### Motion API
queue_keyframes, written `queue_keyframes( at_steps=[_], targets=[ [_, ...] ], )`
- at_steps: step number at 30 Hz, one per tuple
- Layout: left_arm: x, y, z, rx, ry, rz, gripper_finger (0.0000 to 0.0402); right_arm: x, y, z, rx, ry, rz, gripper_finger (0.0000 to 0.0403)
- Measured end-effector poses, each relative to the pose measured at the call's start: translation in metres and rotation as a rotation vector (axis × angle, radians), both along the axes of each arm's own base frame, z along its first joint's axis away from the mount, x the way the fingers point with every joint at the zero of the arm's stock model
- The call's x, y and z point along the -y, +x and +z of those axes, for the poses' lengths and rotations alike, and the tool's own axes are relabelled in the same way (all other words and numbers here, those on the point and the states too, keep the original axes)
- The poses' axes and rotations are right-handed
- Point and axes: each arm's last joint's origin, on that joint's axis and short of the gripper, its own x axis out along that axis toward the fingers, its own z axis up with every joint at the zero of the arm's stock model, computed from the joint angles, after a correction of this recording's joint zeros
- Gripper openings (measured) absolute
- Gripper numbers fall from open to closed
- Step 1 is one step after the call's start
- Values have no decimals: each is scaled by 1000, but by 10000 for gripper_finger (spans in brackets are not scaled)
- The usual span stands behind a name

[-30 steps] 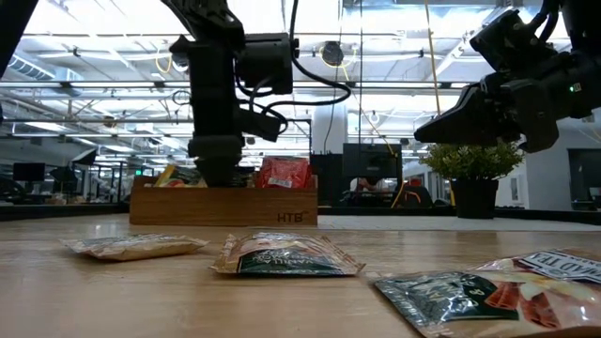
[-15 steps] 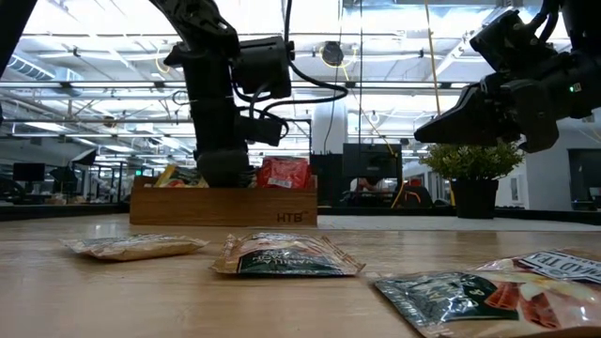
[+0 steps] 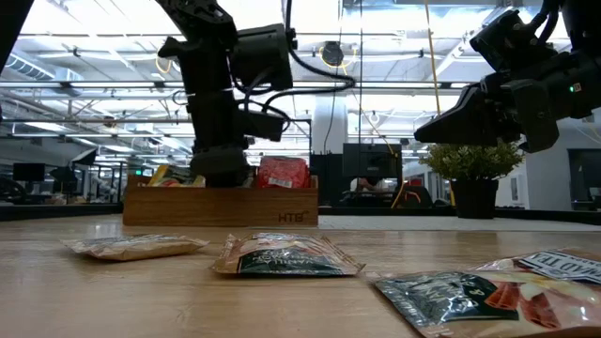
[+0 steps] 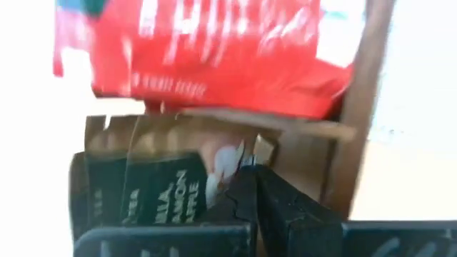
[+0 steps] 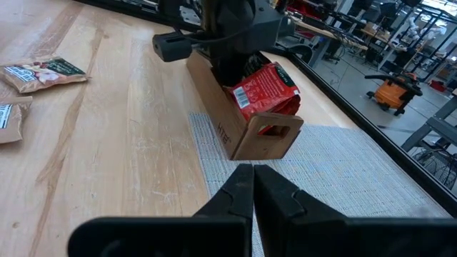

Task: Pick & Place Tea
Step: Put the brown tea bag into the middle section of the wooden organizer

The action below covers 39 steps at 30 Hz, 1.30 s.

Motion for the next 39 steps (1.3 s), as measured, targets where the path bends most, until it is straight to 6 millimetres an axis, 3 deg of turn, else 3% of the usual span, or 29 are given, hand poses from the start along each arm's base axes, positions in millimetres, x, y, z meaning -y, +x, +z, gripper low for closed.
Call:
queue_keyframes(
  at_steps=[14, 17, 21, 26, 30, 35, 39],
  targets=[
    [5, 15, 31, 30, -7, 12, 55, 0, 0, 0, 0, 0, 0, 0],
    [15, 18, 51, 142, -11, -19, 57, 0, 0, 0, 0, 0, 0, 0],
    [40, 13, 93, 397, -21, -164, 58, -2, 0, 0, -5, 11, 36, 0],
    [74, -14, 137, 736, -96, -285, 58, -17, -2, 0, -49, 18, 315, 5],
    [92, -39, 154, 923, -147, -348, 58, -37, -5, 7, -42, 31, 560, 47],
    [98, -57, 164, 1033, -162, -391, 58, -79, 3, 14, -143, -71, 738, 153],
    [100, -61, 168, 1049, -168, -400, 58, -114, 18, 5, -275, -189, 807, 230]
  ],
)
